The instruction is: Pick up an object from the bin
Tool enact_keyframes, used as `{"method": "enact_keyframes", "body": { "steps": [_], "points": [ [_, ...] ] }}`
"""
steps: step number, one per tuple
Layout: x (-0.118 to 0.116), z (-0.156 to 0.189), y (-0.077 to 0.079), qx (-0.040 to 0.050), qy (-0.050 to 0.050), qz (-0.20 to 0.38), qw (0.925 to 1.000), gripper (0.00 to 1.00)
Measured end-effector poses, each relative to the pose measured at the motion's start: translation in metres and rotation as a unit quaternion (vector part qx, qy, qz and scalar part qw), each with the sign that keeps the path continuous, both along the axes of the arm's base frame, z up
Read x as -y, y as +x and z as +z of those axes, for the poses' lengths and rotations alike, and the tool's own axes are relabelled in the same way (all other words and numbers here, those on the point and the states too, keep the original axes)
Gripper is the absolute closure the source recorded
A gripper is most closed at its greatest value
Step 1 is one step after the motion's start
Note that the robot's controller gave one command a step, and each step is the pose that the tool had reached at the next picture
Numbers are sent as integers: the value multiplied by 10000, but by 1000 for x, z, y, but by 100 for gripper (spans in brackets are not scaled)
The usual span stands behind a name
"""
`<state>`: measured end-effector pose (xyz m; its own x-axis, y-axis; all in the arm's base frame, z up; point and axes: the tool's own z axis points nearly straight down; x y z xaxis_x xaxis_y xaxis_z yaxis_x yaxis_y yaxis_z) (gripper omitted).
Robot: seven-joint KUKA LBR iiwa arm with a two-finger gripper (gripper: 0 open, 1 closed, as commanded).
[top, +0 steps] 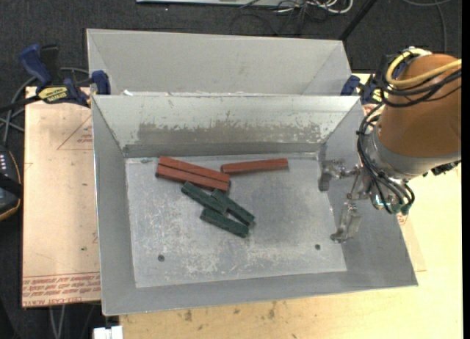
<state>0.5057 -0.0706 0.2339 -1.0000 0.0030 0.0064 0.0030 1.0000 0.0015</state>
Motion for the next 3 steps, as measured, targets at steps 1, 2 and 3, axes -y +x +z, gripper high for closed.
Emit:
{"method": "enact_keyframes", "body": {
  "steps": [1,2,3],
  "points": [
    [0,3,2,36,-6,18,10000,100],
    [8,-57,-5,5,-1,-462,9989,100],
    [8,-55,-4,31,-5,-454,9990,0]
  ]
}}
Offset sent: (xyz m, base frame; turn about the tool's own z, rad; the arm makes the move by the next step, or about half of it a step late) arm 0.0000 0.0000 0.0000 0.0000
